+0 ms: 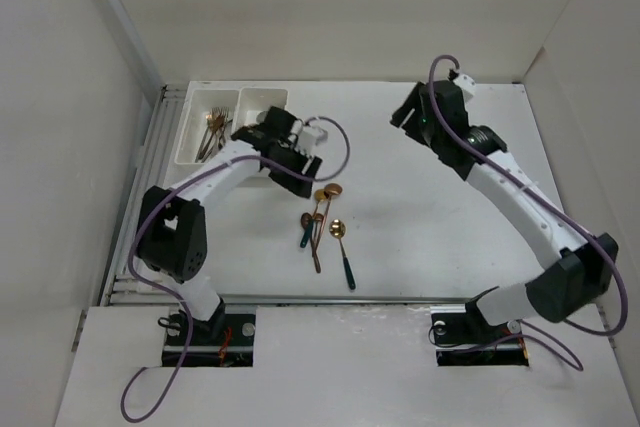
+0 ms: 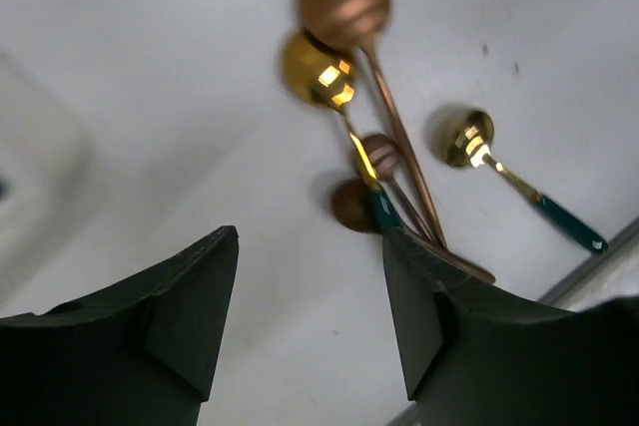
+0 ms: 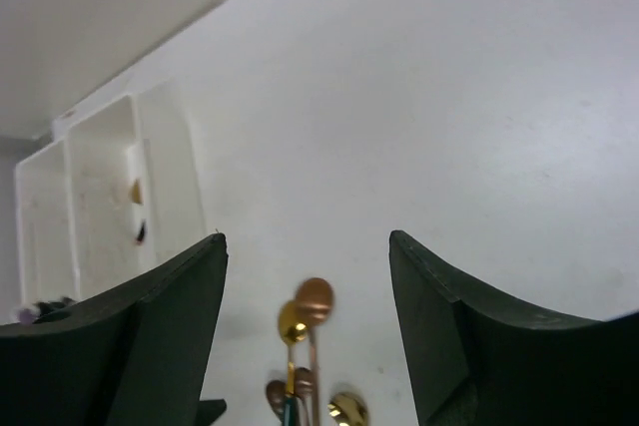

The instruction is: Sort the eating utensils into containers

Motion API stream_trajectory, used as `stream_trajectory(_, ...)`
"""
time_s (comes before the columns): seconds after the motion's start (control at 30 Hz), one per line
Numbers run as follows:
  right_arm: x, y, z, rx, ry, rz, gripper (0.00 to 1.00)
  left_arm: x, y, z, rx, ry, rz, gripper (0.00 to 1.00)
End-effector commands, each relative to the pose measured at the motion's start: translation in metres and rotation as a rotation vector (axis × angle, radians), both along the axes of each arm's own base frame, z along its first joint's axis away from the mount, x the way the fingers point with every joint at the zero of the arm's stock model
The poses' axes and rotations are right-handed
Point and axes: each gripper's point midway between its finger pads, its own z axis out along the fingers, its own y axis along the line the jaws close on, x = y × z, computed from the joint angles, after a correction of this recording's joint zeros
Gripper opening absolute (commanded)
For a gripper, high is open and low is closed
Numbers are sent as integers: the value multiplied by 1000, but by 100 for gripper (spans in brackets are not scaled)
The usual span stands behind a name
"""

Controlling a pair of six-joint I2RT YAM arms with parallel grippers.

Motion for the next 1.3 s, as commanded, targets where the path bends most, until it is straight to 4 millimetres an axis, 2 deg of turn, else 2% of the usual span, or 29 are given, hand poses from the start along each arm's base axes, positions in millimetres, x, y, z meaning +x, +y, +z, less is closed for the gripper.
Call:
stream_trajectory(0.0, -33, -22, -31, -33, 74, -63, 71, -46, -10, -17, 112, 6, -122, 55)
stream_trajectory(0.03, -41, -26, -43, -45, 95, -63, 71, -55, -11, -31, 138, 31, -130, 49)
stream_trajectory(0.07, -51, -29, -37, -32, 86, -53, 71, -59, -12, -37, 159, 42, -142, 45)
stream_trajectory(0.13, -61, -32, -48, -26, 106, -44, 71, -68, -17, -52, 219, 54, -173, 39)
stream_trajectory(0.2, -70, -33, -43, -7, 106, -37, 70, -78, -15, -62, 260, 89, -193, 37)
stream_trajectory(0.27, -81, -28, -45, -17, 108, -15, 70, -85, -21, -67, 268, 98, -220, 37)
stream_trajectory(0.3, -86, -30, -39, -19, 92, -18, 70, -84, -18, -73, 287, 103, -215, 37)
stream_trajectory(0.4, -97, -38, -38, -32, 83, -39, 70, -88, -21, -85, 316, 123, -214, 39)
stream_trajectory(0.53, -103, -45, -33, -43, 58, -37, 70, -94, -24, -97, 329, 135, -225, 49)
stream_trajectory(0.67, -106, -49, -33, -60, 62, -41, 70, -98, -25, -111, 350, 164, -237, 50)
stream_trajectory(0.8, -110, -46, -41, -75, 79, -19, 70, -96, -22, -120, 377, 171, -232, 38)
stream_trajectory(0.83, -111, -43, -41, -75, 79, -9, 70, -94, -24, -121, 376, 175, -224, 29)
stream_trajectory(0.87, -112, -44, -43, -80, 86, -8, 70, -96, -23, -121, 381, 183, -225, 29)
stream_trajectory(0.9, -112, -44, -43, -80, 86, -8, 70, -93, -25, -119, 376, 175, -224, 16)
stream_trajectory(0.97, -111, -43, -46, -86, 94, -8, 70, -91, -29, -108, 354, 157, -224, 9)
stream_trajectory(1.0, -112, -43, -46, -95, 93, -3, 70, -89, -24, -105, 351, 158, -211, 9)
stream_trajectory(1.2, -106, -40, -42, -106, 84, 6, 70, -65, -35, -61, 263, 78, -186, 9)
stream_trajectory(1.27, -102, -38, -50, -125, 100, 11, 70, -63, -38, -55, 245, 63, -197, 9)
